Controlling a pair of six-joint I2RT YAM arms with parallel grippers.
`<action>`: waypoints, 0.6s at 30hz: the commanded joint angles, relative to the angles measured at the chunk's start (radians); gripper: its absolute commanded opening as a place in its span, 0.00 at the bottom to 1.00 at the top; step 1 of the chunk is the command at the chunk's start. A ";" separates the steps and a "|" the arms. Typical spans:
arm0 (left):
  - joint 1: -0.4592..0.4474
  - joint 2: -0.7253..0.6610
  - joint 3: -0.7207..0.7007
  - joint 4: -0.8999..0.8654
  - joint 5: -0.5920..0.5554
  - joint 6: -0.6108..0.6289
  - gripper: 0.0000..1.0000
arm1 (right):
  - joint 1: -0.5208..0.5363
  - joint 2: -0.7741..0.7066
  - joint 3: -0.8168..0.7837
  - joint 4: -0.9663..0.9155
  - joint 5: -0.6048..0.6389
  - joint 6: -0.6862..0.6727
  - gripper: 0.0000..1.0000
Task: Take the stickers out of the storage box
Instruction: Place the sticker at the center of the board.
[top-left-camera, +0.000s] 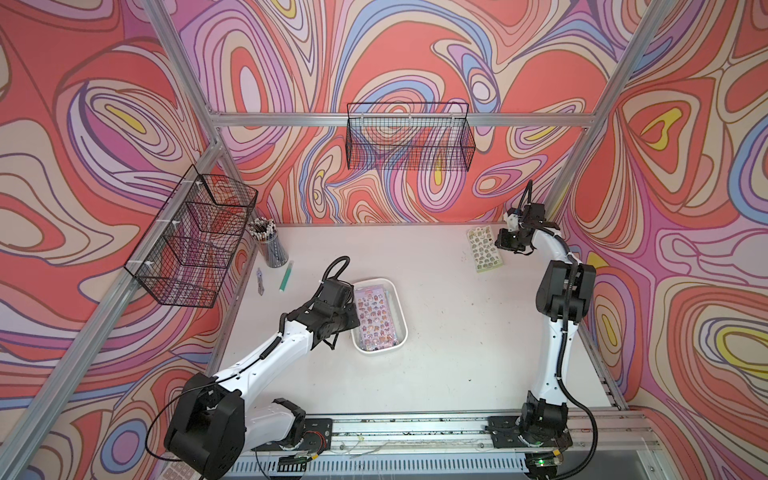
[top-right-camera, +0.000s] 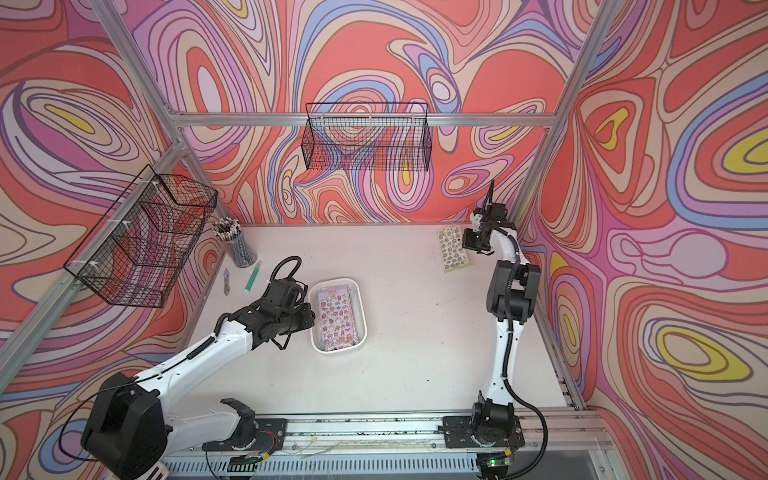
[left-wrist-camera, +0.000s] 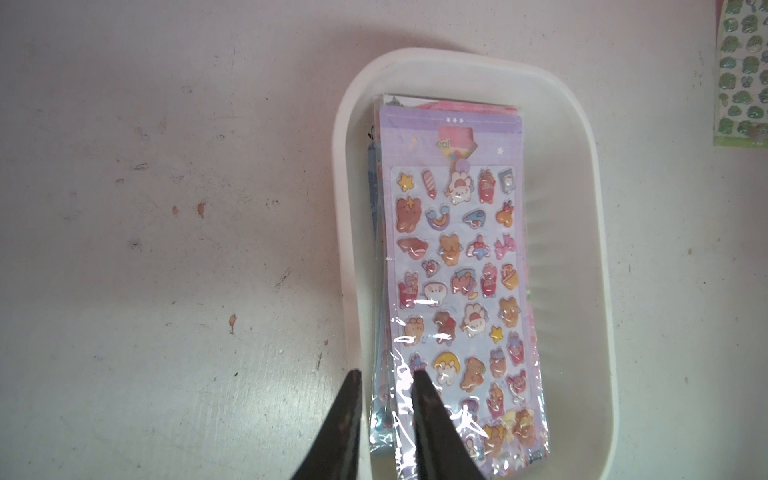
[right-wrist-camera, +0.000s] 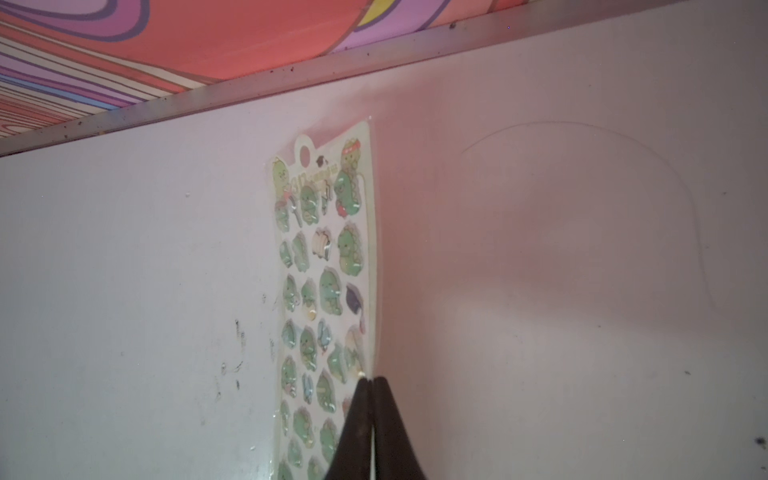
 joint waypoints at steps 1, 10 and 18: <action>-0.002 0.007 -0.020 0.017 0.001 0.002 0.26 | -0.002 0.045 0.021 0.020 0.057 -0.021 0.00; -0.002 0.009 -0.041 0.030 -0.002 -0.004 0.26 | -0.001 0.049 -0.003 0.092 0.112 -0.008 0.09; -0.002 0.004 -0.037 0.022 -0.010 -0.003 0.26 | -0.001 0.026 -0.010 0.117 0.135 0.015 0.36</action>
